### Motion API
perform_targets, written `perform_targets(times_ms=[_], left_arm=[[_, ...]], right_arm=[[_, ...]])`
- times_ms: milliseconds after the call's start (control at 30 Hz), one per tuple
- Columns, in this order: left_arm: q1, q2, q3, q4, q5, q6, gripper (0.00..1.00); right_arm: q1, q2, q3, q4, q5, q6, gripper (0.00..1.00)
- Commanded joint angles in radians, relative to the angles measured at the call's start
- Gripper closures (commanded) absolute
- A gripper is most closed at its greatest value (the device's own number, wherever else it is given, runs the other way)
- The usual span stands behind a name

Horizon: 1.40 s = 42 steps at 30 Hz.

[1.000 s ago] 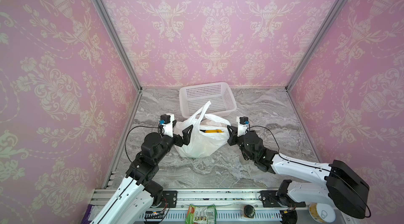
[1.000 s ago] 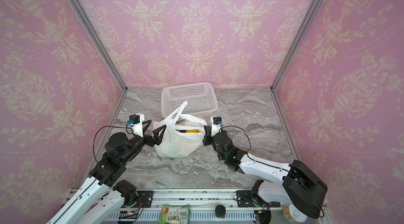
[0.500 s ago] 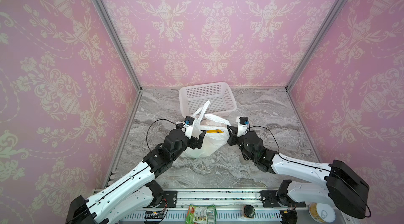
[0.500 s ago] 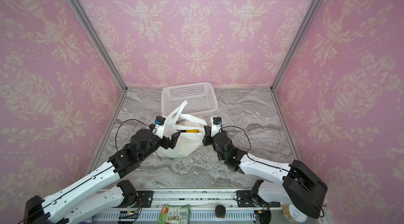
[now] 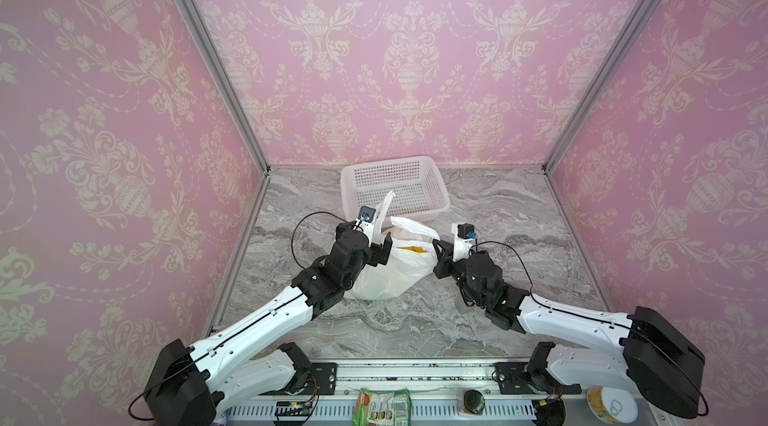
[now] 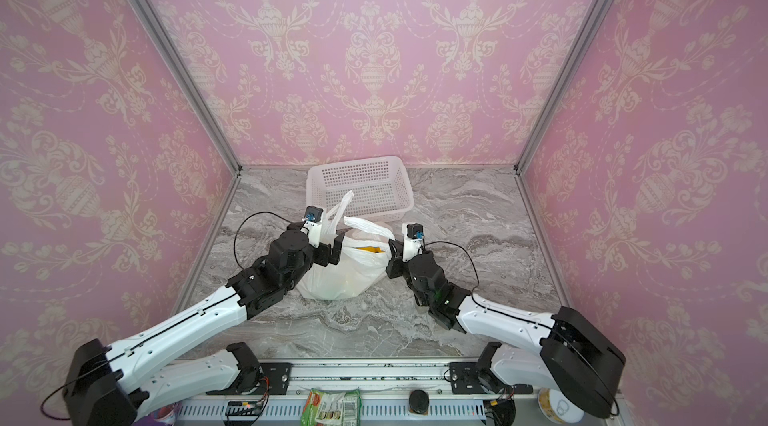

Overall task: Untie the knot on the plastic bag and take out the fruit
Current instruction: 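Grasp one bag handle with the left gripper while the right gripper holds the other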

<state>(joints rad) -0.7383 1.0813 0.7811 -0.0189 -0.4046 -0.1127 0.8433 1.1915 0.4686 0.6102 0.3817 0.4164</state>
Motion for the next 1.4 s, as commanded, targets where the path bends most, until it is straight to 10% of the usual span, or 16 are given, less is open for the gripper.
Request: perform_targets(times_ms=[0,467,933,1067,1233,1367], left_arm=[[-0.01,0.027,0.105,-0.042,-0.072,0.004,0.01],[-0.008,0.112,0.283,-0.328,0.068,-0.048,0.01],[0.001,0.299,0.427,-0.377,-0.084,0.001,0.04],[0.015,0.312,0.431,-0.367,-0.062,0.005,0.25],[0.027,0.301,0.43,-0.351,-0.02,0.008,0.82],[0.033,0.269,0.417,-0.333,-0.018,0.007,0.97]], right_arm=[[0.014,-0.03,-0.016,0.045,0.003,0.0,1.0],[0.019,-0.069,-0.034,0.037,0.014,-0.008,1.0],[0.023,-0.117,-0.053,0.022,0.015,-0.014,1.0],[0.022,-0.129,-0.06,0.02,0.028,-0.021,1.0],[0.021,-0.139,-0.065,0.019,0.04,-0.027,0.92],[0.022,-0.154,-0.066,0.008,0.045,-0.034,0.62]])
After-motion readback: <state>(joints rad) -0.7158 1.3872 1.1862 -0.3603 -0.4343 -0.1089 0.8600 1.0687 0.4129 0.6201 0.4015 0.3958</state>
